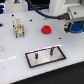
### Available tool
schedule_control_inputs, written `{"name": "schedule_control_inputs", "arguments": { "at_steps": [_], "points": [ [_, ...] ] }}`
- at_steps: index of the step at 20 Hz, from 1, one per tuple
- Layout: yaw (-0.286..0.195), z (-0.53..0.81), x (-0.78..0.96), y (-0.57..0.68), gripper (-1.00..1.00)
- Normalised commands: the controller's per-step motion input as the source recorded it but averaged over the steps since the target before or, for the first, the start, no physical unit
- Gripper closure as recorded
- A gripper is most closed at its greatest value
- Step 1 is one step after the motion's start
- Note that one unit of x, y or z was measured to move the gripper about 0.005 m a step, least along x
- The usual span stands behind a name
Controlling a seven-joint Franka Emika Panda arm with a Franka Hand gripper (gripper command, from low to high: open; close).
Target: Insert the blue gear onto the right peg, followed by the red gear
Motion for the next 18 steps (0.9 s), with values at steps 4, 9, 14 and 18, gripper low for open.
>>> {"name": "schedule_control_inputs", "arguments": {
  "at_steps": [4,9,14,18],
  "points": [
    [0.0,0.44,0.52,-0.41,1.0],
    [0.0,0.4,0.51,-0.42,1.0],
    [0.0,0.28,0.55,-0.45,1.0],
    [0.0,0.17,0.58,-0.4,1.0]
  ]
}}
